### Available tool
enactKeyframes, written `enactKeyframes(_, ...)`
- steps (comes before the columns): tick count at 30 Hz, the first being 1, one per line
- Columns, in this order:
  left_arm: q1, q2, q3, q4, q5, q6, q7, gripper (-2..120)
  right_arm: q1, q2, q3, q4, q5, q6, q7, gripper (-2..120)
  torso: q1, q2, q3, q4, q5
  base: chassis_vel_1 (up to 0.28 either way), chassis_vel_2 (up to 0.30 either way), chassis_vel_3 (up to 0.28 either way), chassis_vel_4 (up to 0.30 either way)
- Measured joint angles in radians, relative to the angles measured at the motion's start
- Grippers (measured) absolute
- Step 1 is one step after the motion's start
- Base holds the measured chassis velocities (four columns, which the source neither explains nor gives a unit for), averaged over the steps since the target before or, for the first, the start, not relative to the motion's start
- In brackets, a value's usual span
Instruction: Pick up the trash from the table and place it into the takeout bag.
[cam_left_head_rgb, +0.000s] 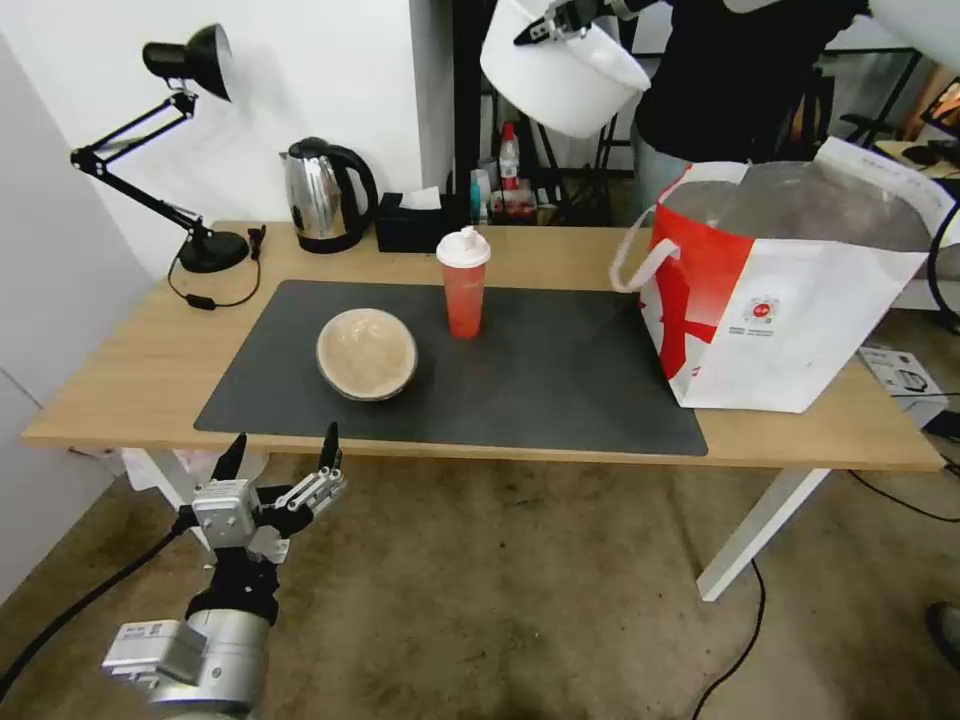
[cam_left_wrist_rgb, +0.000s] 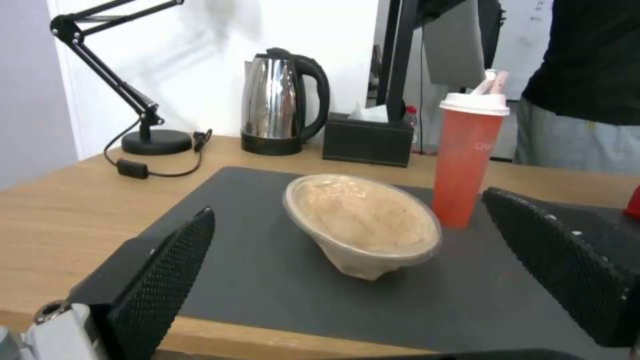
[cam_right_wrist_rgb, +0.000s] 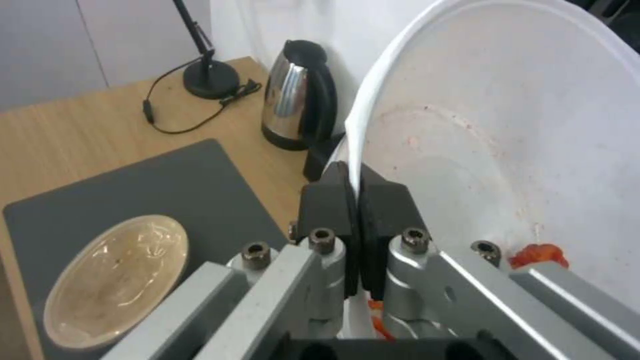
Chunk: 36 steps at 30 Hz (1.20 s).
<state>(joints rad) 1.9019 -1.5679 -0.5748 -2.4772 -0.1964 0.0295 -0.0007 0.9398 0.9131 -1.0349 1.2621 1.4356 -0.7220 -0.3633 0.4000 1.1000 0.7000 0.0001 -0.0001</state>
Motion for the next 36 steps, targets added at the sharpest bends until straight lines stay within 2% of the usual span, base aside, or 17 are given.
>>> enactKeyframes(4,0.0,0.006,-0.002,0.0,-0.003,0.0,0.0,100,0.005,-0.012,-0.006,-0.003,-0.007,0.0,-0.007,0,0.0,0.0,0.0,0.0001,0.0,0.0,0.0,0.0,0.0)
enactKeyframes(11,-0.005,0.019,-0.007,0.007,-0.011,0.0,0.0,100,0.006,-0.089,-0.053,0.031,-0.044,0.0,-0.03,0,0.0,0.0,0.0,-0.0001,0.0002,0.0,0.0,0.0,0.0)
enactKeyframes(18,-0.005,0.019,-0.004,0.007,-0.011,0.0,0.0,100,0.006,-0.13,-0.072,0.046,-0.053,0.0,-0.035,0,0.0,0.0,0.0,-0.0001,0.0002,0.0,0.0,0.0,0.0)
enactKeyframes(20,-0.002,0.017,0.001,0.006,-0.009,0.0,0.0,100,0.001,-0.174,-0.089,0.073,-0.059,0.0,-0.037,0,0.0,0.0,0.0,-0.0001,0.0001,0.0,0.0,0.0,0.0)
enactKeyframes(30,0.0,0.017,0.001,0.006,-0.007,0.0,0.0,100,-0.004,-0.206,-0.097,0.093,-0.064,0.0,-0.039,0,0.0,0.0,0.0,0.0,0.0002,0.0,0.0,0.0,0.0)
enactKeyframes(36,0.005,0.016,0.002,0.004,-0.004,-0.001,0.0,100,-0.006,-0.274,-0.108,0.124,-0.086,0.0,-0.056,0,0.0,0.0,0.0,0.0001,0.0,0.0,0.0,0.0,0.0)
